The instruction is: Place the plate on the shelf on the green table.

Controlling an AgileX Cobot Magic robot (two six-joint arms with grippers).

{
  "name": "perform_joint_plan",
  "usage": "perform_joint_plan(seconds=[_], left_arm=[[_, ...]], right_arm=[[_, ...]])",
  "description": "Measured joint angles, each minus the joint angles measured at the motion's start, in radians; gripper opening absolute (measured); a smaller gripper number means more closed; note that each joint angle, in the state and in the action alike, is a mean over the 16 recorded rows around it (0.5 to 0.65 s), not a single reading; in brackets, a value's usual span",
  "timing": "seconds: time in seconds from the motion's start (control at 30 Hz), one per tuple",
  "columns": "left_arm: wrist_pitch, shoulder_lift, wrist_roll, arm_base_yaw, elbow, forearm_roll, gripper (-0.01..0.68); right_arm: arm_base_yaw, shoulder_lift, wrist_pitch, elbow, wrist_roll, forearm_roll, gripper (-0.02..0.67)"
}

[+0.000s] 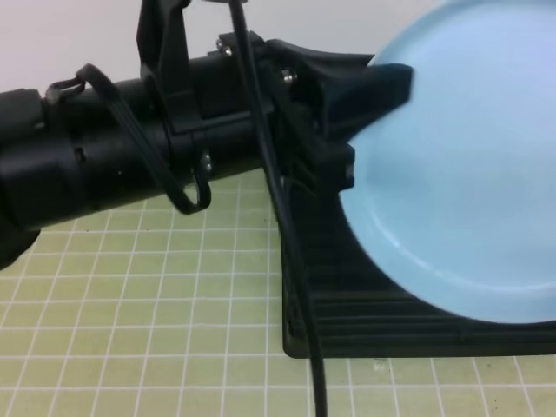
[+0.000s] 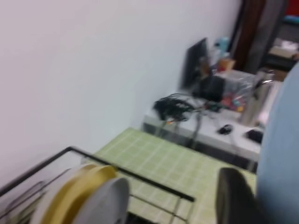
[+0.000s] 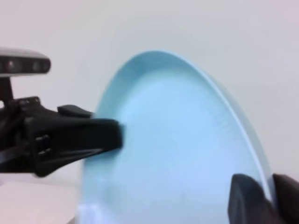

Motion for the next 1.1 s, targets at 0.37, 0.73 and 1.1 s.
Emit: perform_joint_plan(seconds=[0.37, 0.73, 1.1], left_arm=[[-0.017, -0.070, 0.042, -0.001, 0.001, -0.002, 0.426], [-0.079, -0.232, -0.187, 0.000, 0.002, 0.406, 0.138], [-0.069, -0.442, -0.901, 0.024, 0.099, 1.276, 0.000]], right_arm=[[0.001, 0.000, -0.147, -0.019, -0.177, 0.025, 0.062], [0.001, 0.031, -0.312, -0.105, -0.649, -0.047, 0.061], [0.001, 0.203, -0.266, -0.162, -0.878, -0.291, 0.061]])
